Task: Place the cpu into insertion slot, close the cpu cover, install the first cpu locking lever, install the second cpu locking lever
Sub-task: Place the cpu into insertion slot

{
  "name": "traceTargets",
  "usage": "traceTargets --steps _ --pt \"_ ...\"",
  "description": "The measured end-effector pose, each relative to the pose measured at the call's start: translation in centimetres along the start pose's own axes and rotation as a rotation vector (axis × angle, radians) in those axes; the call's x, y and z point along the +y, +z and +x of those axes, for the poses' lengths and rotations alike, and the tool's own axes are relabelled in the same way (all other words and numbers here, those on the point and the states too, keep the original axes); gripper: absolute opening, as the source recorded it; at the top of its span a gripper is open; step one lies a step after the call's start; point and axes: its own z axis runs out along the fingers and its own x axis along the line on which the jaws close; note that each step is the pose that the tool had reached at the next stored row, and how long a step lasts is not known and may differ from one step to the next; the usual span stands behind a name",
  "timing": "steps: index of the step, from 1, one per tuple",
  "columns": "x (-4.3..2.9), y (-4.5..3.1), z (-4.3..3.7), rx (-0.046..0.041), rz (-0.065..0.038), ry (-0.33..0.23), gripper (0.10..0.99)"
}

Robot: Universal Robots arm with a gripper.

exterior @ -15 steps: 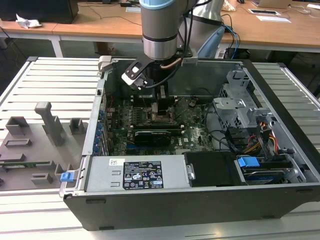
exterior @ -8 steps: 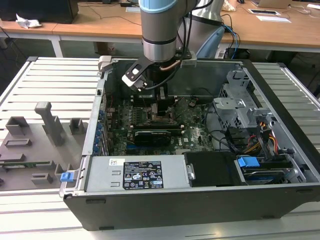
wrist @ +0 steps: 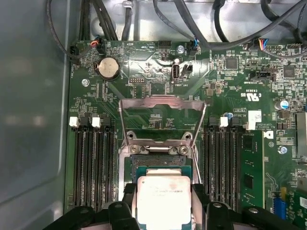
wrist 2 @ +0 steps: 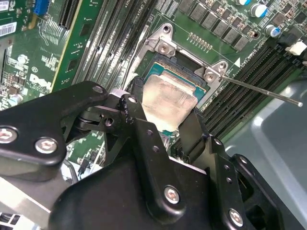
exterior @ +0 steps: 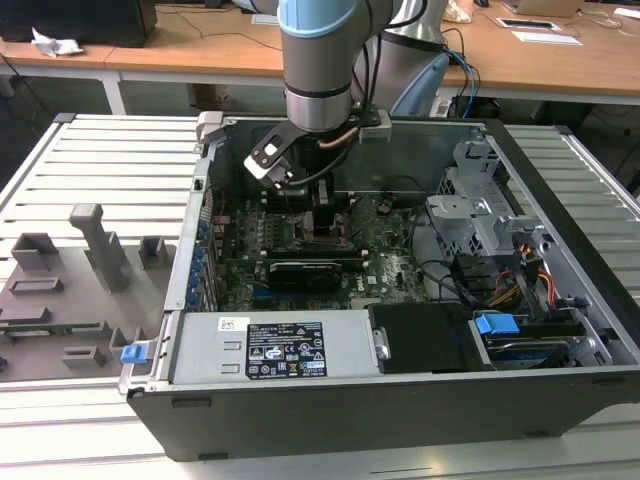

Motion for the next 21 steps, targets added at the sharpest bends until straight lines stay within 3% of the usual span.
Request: traceTargets --steps 3,7,21 --pt "-0.01 0.16 0.00 -0.0007 0.000 0.000 0.541" --pt "-0.05 0.68 0.00 -0.0080 0.000 0.000 0.541" --pt "0.05 1.24 0.03 -0.0089 0.001 0.009 0.541"
